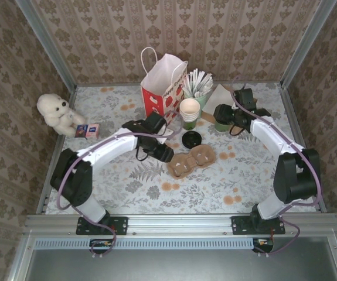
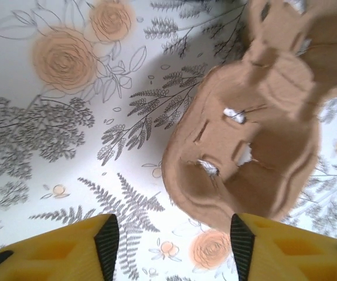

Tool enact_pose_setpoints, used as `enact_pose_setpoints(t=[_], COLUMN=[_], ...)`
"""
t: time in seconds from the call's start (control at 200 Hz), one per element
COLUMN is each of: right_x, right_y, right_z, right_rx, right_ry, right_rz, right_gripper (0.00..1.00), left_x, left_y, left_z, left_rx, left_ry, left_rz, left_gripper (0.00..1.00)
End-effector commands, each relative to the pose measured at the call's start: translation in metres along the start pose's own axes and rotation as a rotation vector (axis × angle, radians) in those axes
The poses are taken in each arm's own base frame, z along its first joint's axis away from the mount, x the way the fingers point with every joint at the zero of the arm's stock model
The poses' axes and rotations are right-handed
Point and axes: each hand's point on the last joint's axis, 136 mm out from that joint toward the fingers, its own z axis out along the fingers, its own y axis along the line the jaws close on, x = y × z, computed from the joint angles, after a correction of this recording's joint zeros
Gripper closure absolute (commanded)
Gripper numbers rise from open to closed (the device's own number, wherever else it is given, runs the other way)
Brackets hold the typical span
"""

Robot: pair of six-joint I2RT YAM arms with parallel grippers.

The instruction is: Pack the takeout coffee

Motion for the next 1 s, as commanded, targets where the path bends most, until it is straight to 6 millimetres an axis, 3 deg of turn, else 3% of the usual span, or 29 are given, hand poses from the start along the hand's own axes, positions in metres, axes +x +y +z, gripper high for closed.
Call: enact_pose_setpoints(t=[0.0, 0.145, 0.365, 0.53, 0.745, 0.885, 0.995], right_x=[0.011, -0.006, -0.032, -0.044, -0.029, -0.017, -0.019], right_y=[-0.014, -0.022, -0.038, -0.029, -0.003, -0.008, -0.006], right_z=[0.024, 0.025, 0.029, 0.029, 0.008, 0.019, 0.034], right_rx=[0.062, 0.123, 0.195, 0.160, 0.016, 0.024, 0.023], right_ry=[0.044, 0.001, -0.028, -0.026, 0.004, 0.031, 0.047], right_rz=[0.001, -0.016, -0.026, -0.046, 0.029, 0.035, 0.031], right_gripper=[0.31, 0.31, 0.31, 0.32, 0.31, 0.31, 0.31], left_x=[-0.006, -0.019, -0.036, -0.050, -0.087, -0.120, -0.133], left_y=[0.002, 0.026, 0.052, 0.058, 0.070, 0.076, 0.086], left_z=[-0.036, -0.073, -0.115, -0.138, -0.162, -0.171, -0.168], left_rx=[0.069, 0.050, 0.007, -0.013, -0.002, 0.032, 0.008], left_ry=[-0.096, -0.225, -0.364, -0.438, -0.529, -0.609, -0.603], left_rz=[-0.026, -0.121, -0.234, -0.293, -0.534, -0.638, -0.701], left_gripper=[0.38, 0.23, 0.15, 0.10, 0.12, 0.12, 0.11])
